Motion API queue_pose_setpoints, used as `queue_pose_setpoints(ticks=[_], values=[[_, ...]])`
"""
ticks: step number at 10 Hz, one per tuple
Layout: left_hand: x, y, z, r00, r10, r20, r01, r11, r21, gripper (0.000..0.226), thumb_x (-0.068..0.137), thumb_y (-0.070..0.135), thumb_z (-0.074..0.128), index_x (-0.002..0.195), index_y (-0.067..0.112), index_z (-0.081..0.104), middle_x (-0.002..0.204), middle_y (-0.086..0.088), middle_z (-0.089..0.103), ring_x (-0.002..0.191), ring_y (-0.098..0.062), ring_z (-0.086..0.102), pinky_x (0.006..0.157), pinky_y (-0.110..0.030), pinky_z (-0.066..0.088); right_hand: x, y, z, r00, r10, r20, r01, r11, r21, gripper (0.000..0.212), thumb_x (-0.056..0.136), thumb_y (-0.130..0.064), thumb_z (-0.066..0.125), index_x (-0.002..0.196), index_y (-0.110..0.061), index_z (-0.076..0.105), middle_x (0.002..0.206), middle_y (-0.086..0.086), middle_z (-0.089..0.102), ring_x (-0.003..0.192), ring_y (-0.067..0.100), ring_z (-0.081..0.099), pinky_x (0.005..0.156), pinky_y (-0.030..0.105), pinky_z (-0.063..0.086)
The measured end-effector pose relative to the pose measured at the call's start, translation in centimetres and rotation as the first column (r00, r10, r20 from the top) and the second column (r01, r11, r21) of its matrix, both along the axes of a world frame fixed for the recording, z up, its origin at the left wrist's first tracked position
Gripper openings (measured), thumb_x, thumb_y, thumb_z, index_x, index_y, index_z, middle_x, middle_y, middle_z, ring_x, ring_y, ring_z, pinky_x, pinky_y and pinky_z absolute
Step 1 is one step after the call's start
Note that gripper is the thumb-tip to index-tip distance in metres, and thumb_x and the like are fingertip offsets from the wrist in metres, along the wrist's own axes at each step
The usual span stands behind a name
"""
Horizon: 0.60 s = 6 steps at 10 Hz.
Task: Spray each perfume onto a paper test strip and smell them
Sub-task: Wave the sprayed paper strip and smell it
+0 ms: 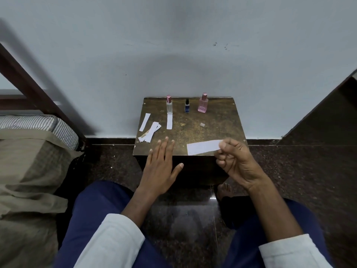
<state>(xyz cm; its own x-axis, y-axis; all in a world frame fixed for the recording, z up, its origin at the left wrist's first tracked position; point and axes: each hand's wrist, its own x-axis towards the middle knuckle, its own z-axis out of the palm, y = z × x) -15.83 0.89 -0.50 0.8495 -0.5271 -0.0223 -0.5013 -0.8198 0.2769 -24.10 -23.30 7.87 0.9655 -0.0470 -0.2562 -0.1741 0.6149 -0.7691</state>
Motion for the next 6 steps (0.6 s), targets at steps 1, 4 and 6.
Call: queue_pose_setpoints(ticks=[1, 4, 6], values=[[0.5, -0.3, -0.6, 0.999, 0.002, -0.049, 0.000, 0.999, 0.035, 0.086, 0.105, 0.067, 0.024, 0.172, 0.021, -0.004, 0.181, -0.006, -0.009, 0.167, -0.027, -0.009, 0.133, -0.052, 0.005, 0.0, -0.9, -3.2, 0.946, -0.113, -0.305, -0.211, 0.499, -0.840, 0.012, 0.088, -0.010, 0.080, 0.076, -0.013, 0.078, 0.072, 0.008, 0.073, 0.061, 0.012, 0.065, 0.061, 0.029, 0.055], [1.4, -1.6, 0.1, 0.996, 0.020, -0.084, -0.019, 1.000, 0.005, 0.085, 0.106, 0.066, 0.026, 0.172, 0.022, -0.007, 0.180, -0.004, -0.014, 0.166, -0.025, -0.015, 0.132, -0.050, -0.004, -0.2, -0.8, -0.1, 0.989, 0.040, 0.142, -0.055, 0.993, 0.105, 0.019, 0.076, -0.016, 0.091, 0.075, -0.017, 0.073, 0.069, -0.002, 0.060, 0.055, 0.004, 0.053, 0.050, 0.016, 0.048], [1.3, -1.9, 0.5, 0.999, -0.029, 0.034, 0.028, 0.999, 0.022, 0.091, 0.100, 0.078, 0.010, 0.171, 0.025, -0.009, 0.180, -0.003, -0.016, 0.166, -0.025, -0.015, 0.130, -0.048, -0.007, 0.2, -3.2, -3.2, 0.974, -0.068, -0.218, -0.092, 0.757, -0.646, 0.016, 0.083, -0.004, 0.082, 0.074, -0.016, 0.075, 0.065, 0.003, 0.068, 0.055, 0.011, 0.063, 0.054, 0.024, 0.053]])
